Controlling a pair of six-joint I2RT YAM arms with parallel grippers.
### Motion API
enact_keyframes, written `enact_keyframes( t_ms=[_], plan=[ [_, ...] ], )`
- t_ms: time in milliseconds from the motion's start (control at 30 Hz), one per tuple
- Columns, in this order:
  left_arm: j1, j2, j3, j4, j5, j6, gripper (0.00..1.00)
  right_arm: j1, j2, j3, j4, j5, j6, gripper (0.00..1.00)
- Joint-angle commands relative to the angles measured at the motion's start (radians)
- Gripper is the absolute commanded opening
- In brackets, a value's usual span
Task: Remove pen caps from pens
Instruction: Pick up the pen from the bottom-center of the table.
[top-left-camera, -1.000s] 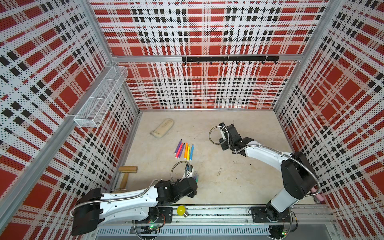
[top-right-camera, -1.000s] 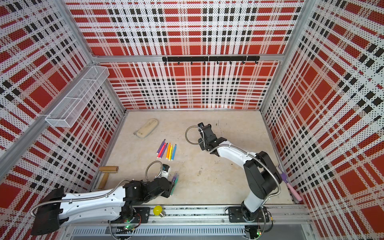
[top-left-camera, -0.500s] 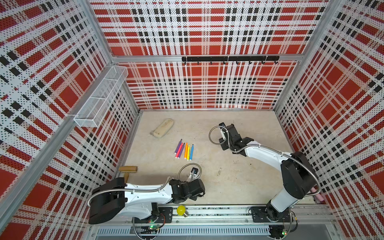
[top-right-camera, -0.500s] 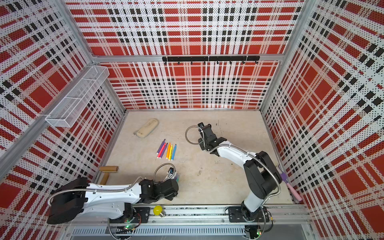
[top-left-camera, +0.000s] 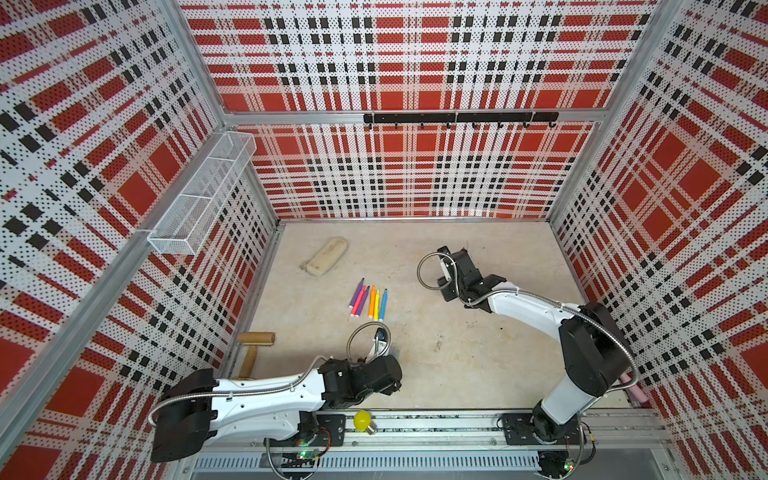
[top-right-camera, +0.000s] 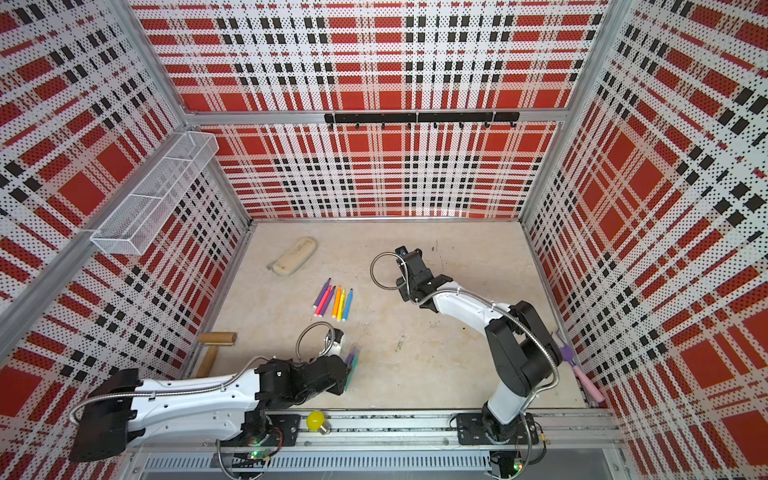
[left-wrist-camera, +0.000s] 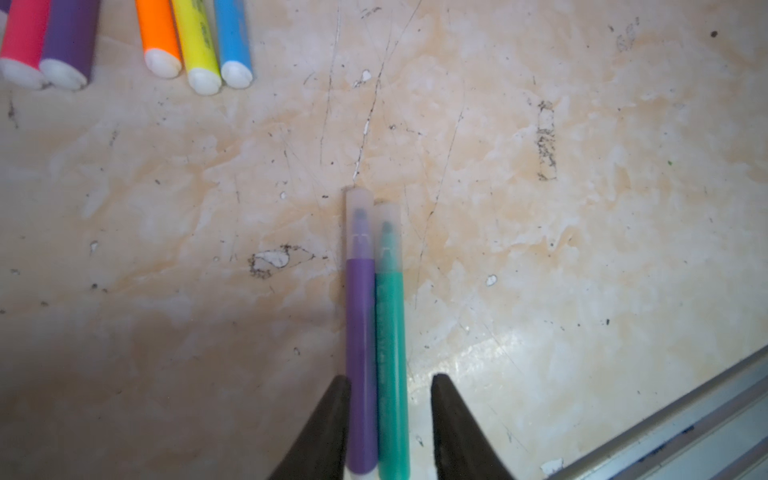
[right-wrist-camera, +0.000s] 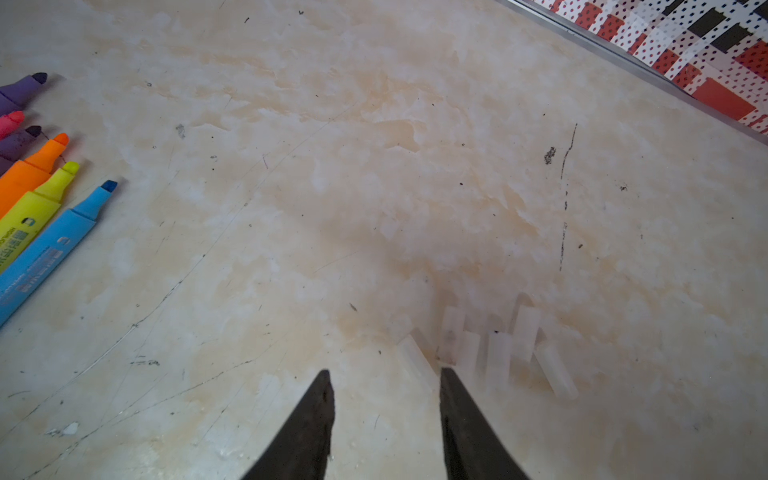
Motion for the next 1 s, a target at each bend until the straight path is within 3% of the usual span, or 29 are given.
enact_keyframes(
  t_ms=[0, 600, 967],
  plan=[
    [0.012, 0.012, -0.017, -0.031, -0.028, -0.016, 0.32, 0.003, 0.013, 0.007, 0.024, -0.009, -0.002, 0.45],
    [0.048, 0.134, -0.04, 0.085, 0.067, 0.037, 0.31, 0.006, 0.023, 0.013, 0.021, -0.004, -0.004, 0.45],
    [0.064, 0.246, -0.017, 0.063, 0.077, 0.033, 0.29, 0.006, 0.029, 0.016, 0.02, -0.003, -0.005, 0.46]
  ],
)
